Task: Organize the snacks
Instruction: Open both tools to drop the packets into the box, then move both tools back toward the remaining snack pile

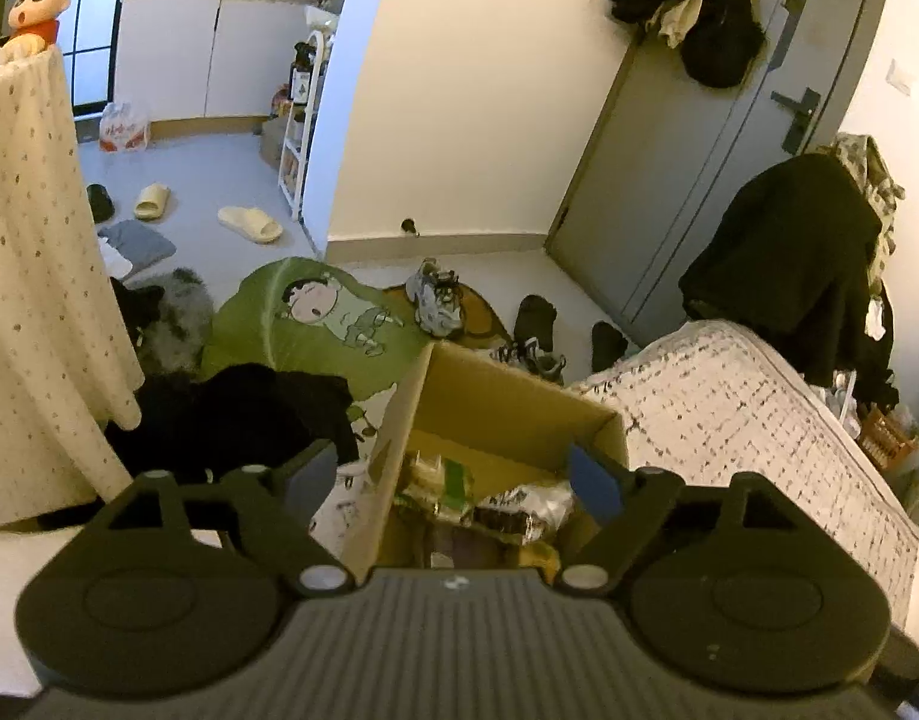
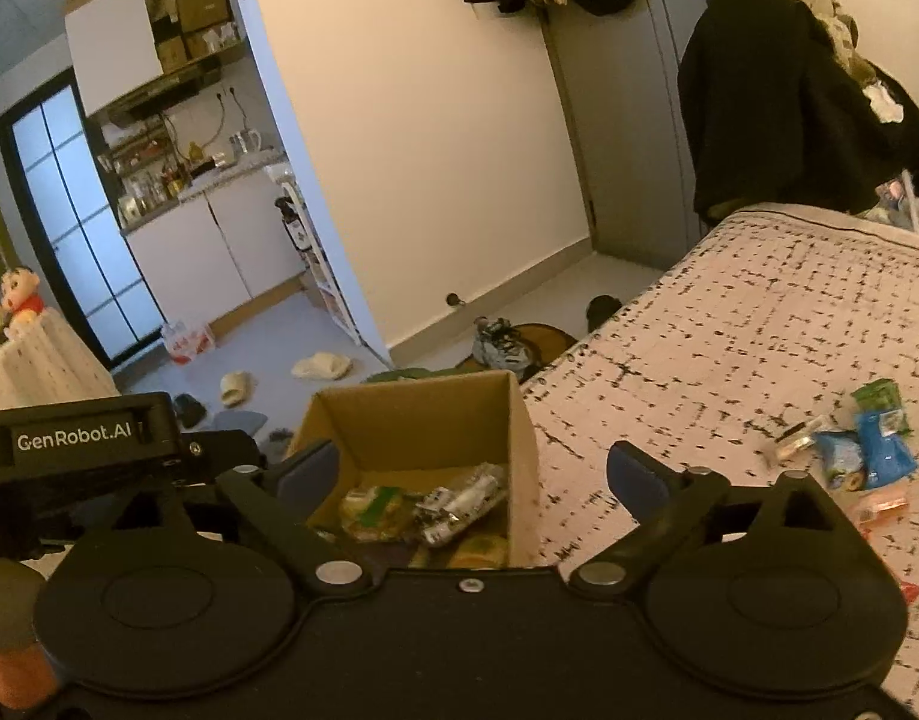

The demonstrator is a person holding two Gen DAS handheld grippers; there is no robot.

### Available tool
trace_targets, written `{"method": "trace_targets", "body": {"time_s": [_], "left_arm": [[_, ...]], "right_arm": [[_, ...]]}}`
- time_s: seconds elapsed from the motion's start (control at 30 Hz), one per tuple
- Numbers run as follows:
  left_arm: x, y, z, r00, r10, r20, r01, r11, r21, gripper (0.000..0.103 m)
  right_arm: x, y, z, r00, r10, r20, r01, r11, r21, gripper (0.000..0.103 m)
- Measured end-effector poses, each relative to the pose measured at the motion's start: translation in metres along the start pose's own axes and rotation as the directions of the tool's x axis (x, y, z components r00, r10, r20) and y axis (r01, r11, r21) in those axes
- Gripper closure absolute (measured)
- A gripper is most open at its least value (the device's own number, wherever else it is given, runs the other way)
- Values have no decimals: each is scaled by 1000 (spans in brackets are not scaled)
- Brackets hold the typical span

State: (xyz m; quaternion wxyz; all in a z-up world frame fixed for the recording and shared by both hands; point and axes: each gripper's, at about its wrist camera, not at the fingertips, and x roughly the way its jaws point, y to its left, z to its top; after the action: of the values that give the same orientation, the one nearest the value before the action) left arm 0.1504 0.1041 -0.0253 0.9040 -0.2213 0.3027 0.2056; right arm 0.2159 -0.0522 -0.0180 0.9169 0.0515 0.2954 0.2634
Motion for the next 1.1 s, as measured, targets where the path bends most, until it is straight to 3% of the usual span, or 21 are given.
{"method": "trace_targets", "body": {"time_s": [0.17,0.33,0.57,0.8,1.1], "left_arm": [[1,-1,-5,999,-25,-34,25,1000,-2,20],[-13,-8,-4,1000,-8,-8,8,1000,19,12],[-28,-14,-8,1000,24,-14,-24,1000,3,11],[-41,-32,-18,999,40,10,-40,999,15,0],[-55,-51,-30,998,-62,26,61,998,30,0]], "right_arm": [[-12,-7,2,999,-37,2,37,999,21,6],[-28,-18,8,998,-60,4,60,997,41,6],[-56,-34,20,996,-79,-34,80,997,18,6],[-92,-54,33,996,-84,19,84,996,8,0],[-107,-87,45,993,-112,40,112,994,15,0]]}}
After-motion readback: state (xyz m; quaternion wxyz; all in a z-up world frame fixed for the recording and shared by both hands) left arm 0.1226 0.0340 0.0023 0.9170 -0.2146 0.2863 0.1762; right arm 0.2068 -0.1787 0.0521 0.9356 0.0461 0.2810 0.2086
